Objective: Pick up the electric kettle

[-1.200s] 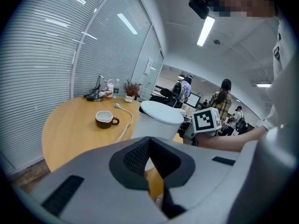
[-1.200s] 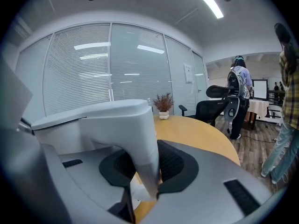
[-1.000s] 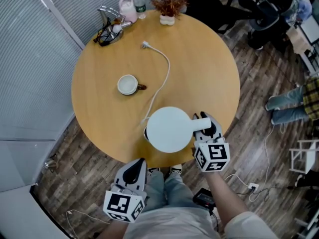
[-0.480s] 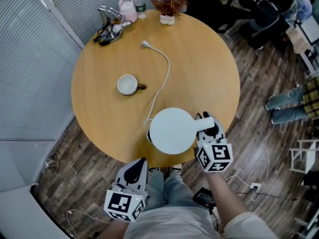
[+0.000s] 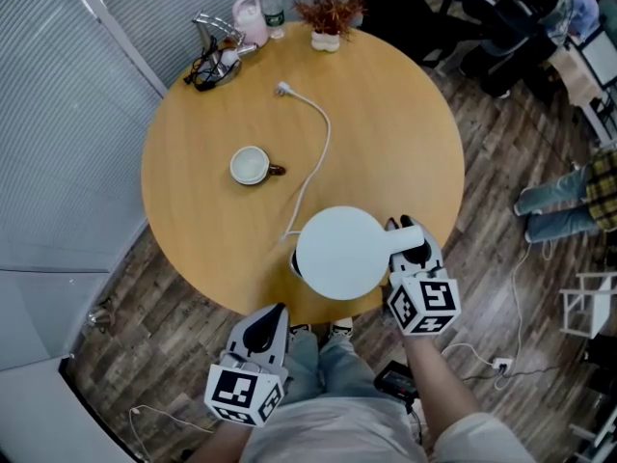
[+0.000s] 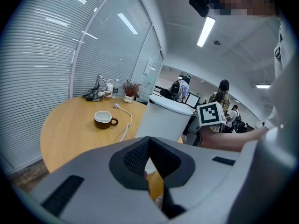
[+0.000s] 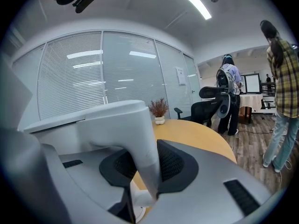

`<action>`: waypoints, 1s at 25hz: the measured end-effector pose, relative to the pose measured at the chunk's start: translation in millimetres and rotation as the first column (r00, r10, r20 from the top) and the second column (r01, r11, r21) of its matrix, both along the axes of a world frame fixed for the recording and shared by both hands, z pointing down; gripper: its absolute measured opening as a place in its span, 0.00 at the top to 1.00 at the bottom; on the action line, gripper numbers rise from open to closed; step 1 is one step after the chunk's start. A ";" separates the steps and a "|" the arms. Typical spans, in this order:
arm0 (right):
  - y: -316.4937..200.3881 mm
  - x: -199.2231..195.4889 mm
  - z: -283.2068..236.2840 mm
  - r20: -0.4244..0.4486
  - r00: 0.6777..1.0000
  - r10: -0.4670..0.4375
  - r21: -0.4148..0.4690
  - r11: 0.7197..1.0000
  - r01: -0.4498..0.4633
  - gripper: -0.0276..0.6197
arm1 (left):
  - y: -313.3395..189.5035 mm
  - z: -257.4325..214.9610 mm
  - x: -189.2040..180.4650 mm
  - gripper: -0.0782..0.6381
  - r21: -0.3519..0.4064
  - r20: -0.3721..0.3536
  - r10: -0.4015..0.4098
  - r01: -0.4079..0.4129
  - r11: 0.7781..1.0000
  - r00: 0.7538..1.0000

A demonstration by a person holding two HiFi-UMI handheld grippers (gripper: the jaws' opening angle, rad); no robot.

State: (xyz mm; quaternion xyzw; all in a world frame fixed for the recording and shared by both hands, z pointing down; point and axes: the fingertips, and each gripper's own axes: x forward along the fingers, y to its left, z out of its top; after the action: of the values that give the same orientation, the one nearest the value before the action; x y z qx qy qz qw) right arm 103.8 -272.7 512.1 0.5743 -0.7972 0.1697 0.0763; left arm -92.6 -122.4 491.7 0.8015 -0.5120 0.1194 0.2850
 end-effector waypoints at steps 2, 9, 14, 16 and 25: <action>-1.1 1.1 -5.5 0.005 1.000 -0.001 0.003 1.000 0.001 0.79 | -0.6 1.2 -0.2 0.89 0.009 -0.003 0.000 0.000 1.000 1.000; -0.3 4.6 -33.1 0.009 1.000 -0.007 0.015 1.000 0.007 0.78 | -3.2 -8.9 0.2 0.89 0.026 -0.004 -0.004 0.005 1.000 1.000; 4.0 6.5 -53.7 -0.007 1.000 -0.014 0.021 1.000 0.014 0.78 | -1.3 -14.5 0.8 0.89 0.050 -0.011 0.000 0.001 0.999 1.000; 5.2 7.0 -61.3 0.000 1.000 -0.014 0.017 1.000 0.014 0.78 | -1.5 -18.3 0.0 0.89 0.056 -0.013 0.002 -0.001 0.998 1.000; 31.6 17.7 -106.0 0.049 0.999 -0.019 0.030 0.999 0.018 0.78 | 10.4 -30.6 3.0 0.89 0.091 -0.012 0.014 -0.013 0.996 1.000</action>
State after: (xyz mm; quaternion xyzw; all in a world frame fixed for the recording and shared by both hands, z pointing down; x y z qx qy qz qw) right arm 121.5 -241.1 406.1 0.5637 -0.8065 0.1713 0.0498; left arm -89.7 -112.0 461.1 0.8178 -0.5097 0.0929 0.2506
